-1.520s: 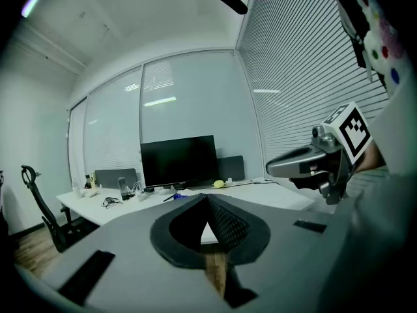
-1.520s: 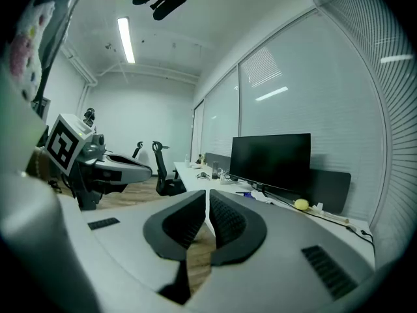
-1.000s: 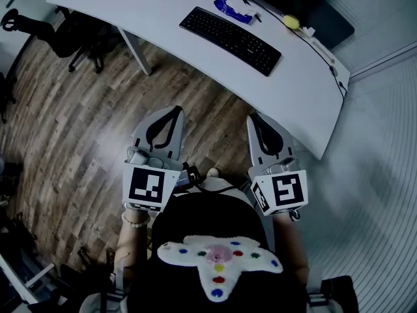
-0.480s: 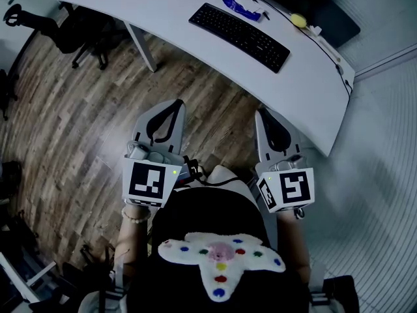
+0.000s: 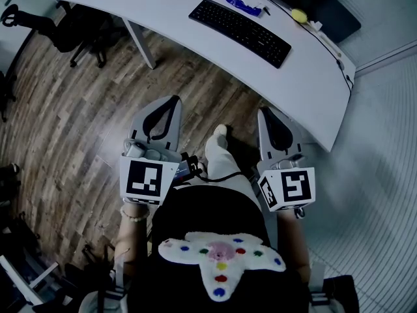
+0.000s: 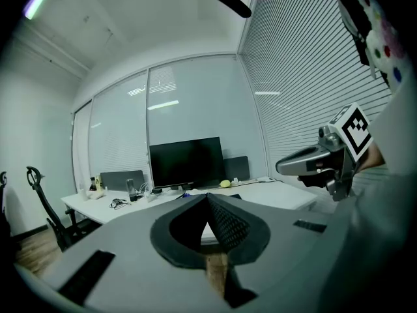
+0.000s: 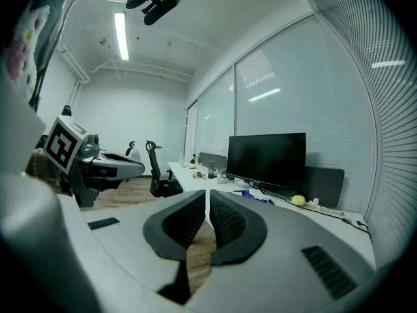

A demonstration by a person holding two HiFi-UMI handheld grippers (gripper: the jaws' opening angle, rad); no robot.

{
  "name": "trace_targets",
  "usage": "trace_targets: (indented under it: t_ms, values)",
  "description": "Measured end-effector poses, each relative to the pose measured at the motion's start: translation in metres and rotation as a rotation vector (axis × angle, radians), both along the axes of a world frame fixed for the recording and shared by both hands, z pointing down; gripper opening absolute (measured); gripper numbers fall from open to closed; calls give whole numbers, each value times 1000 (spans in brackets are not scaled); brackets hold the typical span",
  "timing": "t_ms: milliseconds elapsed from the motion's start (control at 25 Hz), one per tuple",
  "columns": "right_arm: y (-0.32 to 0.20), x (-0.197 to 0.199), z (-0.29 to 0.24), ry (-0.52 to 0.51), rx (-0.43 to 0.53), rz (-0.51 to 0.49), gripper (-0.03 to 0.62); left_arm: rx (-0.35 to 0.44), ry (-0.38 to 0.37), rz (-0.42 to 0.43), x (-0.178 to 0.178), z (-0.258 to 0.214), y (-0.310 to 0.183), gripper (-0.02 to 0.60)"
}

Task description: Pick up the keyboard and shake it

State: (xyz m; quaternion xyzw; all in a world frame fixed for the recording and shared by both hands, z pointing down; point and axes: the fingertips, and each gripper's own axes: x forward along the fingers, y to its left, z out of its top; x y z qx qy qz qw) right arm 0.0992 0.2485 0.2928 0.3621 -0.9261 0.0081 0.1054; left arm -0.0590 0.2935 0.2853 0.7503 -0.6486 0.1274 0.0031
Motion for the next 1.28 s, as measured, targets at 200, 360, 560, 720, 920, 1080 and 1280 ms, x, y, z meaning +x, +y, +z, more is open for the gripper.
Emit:
trace_targets:
  t_ms: [200, 360, 560, 720, 920, 1080, 1280]
  values:
    - [-9, 3, -3, -2, -2, 8, 44, 2, -2, 0, 2, -5, -7, 17]
    - [-28, -3, -6, -11, 5, -10, 44, 3, -5, -9, 0, -7, -23, 17]
    - [-84, -20, 10, -13, 1, -43, 44, -1, -3, -36, -14, 8, -80, 17]
    - [-126, -26, 16, 0, -9, -57, 44, -13, -1, -54, -20, 11, -119, 17]
    - [-180, -32, 18, -10, -21, -79, 44, -14, 65, -76, -24, 9, -169, 17]
    - [-217, -37, 16, -13, -24, -97, 44, 9, 113, -106, -31, 0, -204, 17]
    - [-257, -37, 14, -6, -15, -111, 44, 19, 122, -135, -34, -2, -245, 17]
